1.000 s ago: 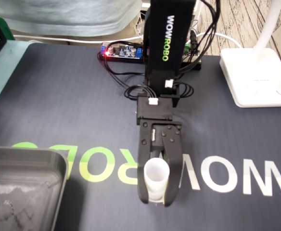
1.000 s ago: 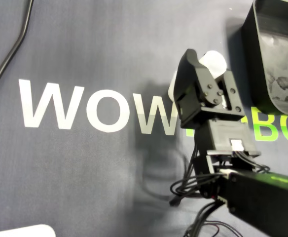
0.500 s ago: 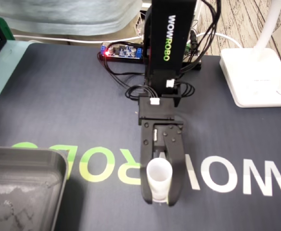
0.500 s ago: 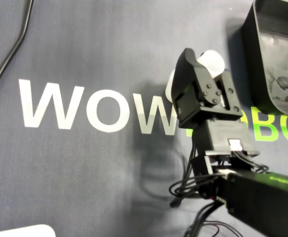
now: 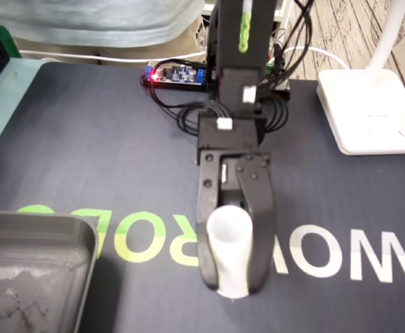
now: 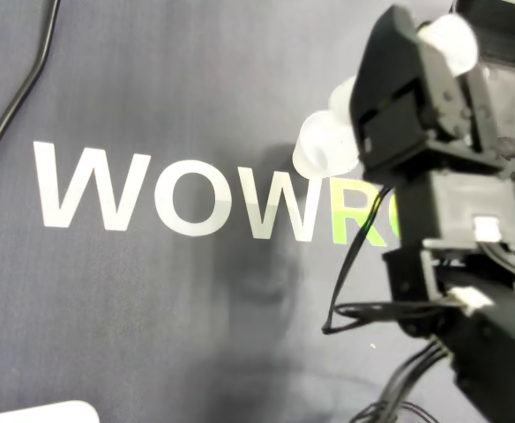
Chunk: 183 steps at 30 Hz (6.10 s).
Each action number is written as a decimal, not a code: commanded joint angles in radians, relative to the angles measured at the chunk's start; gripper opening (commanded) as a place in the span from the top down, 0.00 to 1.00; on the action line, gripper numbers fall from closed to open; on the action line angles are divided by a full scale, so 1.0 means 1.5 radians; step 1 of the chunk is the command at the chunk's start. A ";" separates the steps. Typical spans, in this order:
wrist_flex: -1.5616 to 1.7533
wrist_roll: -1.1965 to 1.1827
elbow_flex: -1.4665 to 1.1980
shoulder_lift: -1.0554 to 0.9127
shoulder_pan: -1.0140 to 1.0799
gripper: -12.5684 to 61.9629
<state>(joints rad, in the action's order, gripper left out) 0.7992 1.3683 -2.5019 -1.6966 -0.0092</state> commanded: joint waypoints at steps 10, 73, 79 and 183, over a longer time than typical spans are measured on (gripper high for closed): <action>-0.164 -0.195 0.239 -0.057 0.129 0.82; -0.246 -1.559 0.731 0.379 0.430 0.82; -0.256 -1.212 0.668 0.264 0.382 0.82; -0.119 0.153 0.080 0.141 -0.036 0.51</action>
<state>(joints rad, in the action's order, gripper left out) 0.5430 1.5969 -2.3945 -1.4772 -0.0629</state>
